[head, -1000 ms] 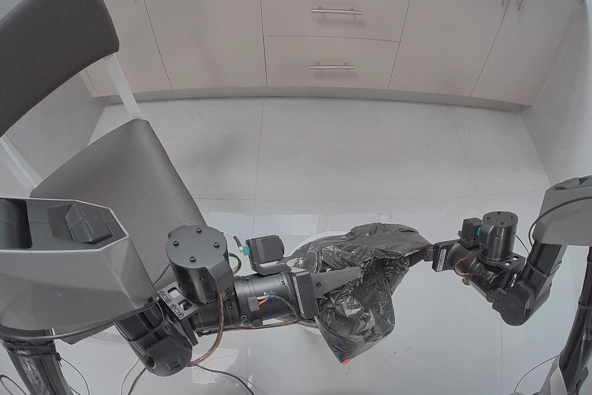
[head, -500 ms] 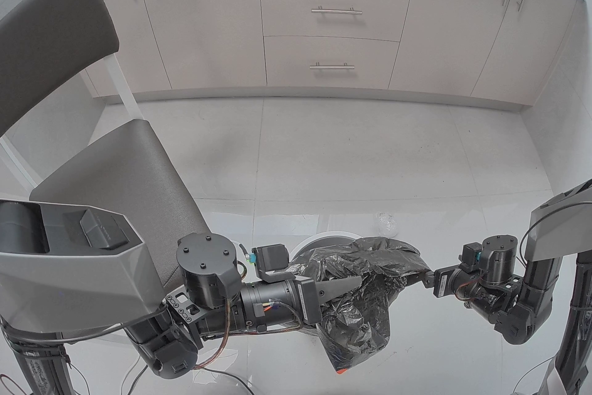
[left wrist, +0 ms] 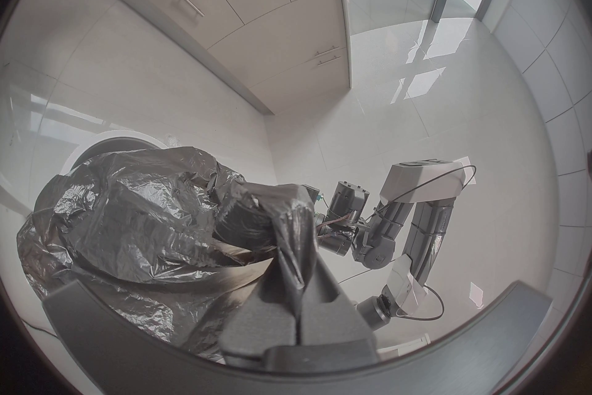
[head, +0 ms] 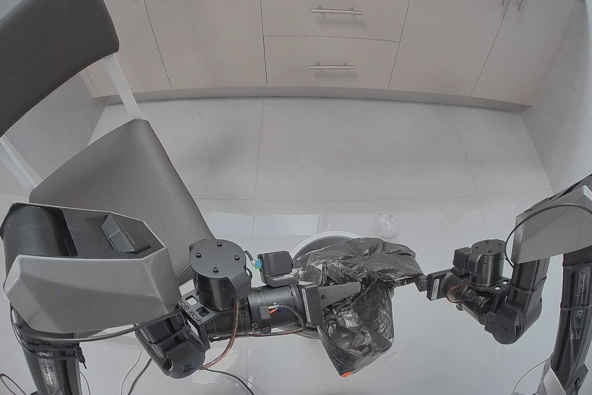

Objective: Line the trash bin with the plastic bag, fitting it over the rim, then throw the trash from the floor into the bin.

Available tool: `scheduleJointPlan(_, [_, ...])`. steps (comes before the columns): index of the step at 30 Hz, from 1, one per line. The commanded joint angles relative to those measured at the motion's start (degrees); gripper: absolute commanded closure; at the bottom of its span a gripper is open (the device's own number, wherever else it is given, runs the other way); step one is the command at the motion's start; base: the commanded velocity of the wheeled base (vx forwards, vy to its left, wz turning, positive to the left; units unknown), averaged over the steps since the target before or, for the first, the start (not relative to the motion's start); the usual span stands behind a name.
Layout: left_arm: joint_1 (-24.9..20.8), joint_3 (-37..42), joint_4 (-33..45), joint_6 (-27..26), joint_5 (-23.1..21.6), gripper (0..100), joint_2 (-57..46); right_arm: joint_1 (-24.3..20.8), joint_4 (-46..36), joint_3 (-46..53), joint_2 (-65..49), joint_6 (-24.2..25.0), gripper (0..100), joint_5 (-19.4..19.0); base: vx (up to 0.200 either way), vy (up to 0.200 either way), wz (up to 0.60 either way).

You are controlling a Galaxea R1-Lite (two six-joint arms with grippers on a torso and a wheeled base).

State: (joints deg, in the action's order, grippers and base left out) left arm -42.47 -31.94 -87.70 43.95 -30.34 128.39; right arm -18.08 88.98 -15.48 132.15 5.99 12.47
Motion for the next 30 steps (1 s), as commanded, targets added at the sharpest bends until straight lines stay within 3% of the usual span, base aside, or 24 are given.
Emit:
scheduleJointPlan(1, [-0.15, 0.12, -0.02, 0.09, -0.6, 100, 0.54, 0.85, 1.02, -0.51, 0.48, -0.27, 0, 0.1, 0.0, 0.0, 0.0])
scheduleJointPlan(10, [-1.3, 0.74, -0.02, 2.46, -1.65, 100, -1.39, 3.58, 1.02, 0.01, -2.42, -4.4, 0, -0.08, 0.0, 0.0, 0.0])
scheduleJointPlan(30, [-1.03, 0.12, -0.02, 2.72, -3.14, 100, 1.77, 3.31, 1.02, 5.99, 0.22, -4.58, 0, -3.68, 0.0, 0.0, 0.0])
